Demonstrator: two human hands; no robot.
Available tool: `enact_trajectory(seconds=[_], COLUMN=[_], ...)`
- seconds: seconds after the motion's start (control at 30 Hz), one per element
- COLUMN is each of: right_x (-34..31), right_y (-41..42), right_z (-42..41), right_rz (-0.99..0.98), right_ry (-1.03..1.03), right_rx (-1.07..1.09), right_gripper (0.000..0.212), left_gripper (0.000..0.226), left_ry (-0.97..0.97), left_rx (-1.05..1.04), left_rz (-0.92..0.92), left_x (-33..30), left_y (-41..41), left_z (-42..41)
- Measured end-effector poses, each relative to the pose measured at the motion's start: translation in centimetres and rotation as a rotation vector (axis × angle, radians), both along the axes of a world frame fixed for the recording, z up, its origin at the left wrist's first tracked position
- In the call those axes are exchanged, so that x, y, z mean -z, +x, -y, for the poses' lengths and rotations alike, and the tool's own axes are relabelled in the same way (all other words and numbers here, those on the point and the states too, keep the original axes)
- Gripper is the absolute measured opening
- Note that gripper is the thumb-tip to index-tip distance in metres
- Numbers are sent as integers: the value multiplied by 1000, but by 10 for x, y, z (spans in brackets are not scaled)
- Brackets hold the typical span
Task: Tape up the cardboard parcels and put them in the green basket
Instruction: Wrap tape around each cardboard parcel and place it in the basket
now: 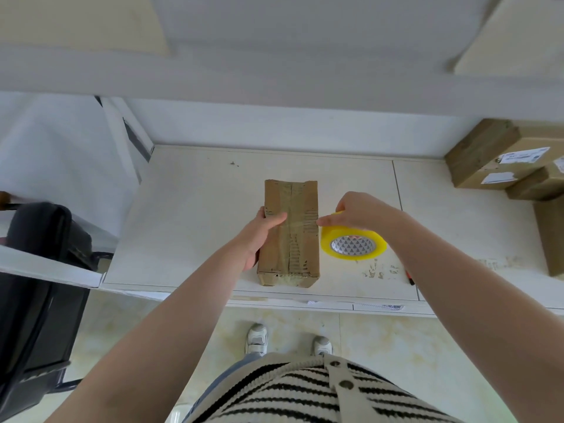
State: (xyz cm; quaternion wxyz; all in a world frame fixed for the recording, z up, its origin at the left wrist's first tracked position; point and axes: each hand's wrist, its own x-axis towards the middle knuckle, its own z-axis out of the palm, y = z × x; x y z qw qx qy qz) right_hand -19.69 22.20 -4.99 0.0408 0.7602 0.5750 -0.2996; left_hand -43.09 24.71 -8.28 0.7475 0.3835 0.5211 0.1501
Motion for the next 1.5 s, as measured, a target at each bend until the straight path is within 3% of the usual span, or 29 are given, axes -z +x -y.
enact_trajectory(seconds=[0.07,0.23,0.37,0.53,0.67,0.73,0.8,0.87,1.0,1.13,1.27,1.33,1.4,1.5], right_x=[2,8,9,9,10,11,11,9,3,0,-11,-23,-36,-46], right_y=[0,2,2,2,12,15,14,10,3,-1,3,8,12,9], right_z=[0,-1,-2,1,17,26,28,24,19,17,16,13,9,7], right_rz=[-7,-53,-40,-64,-323,-485,-508,-419,26,-6,-104,-95,-14,148], right_ry=[-11,-32,-19,32,184,261,279,235,129,166,177,191,201,183], right_rx=[-2,15,-6,-34,15,117,194,207,50,50,11,11,-1,-80], right_gripper=[56,60,60,64,54,55,56,59,70,70,64,61,58,59], left_gripper=[51,54,102,73,89,101,111,115,114,105,104,114,114,97], left_ry=[59,209,564,893,922,900,883,860,749,645,480,359,237,192], left_rx=[24,20,105,338,345,347,362,362,356,349,169,82,7,-18], left_rz=[-74,-184,-558,-916,-1021,-998,-977,-953,-847,-776,-530,-312,-81,66], left_x=[1,-1,-13,-14,-3,-4,-5,-8,-10,-14,-17,-16,-10,11], left_y=[5,10,24,53,39,34,31,25,9,-1,-17,-15,-9,-2], left_z=[0,3,7,20,18,14,12,9,0,-7,-13,-11,-5,4])
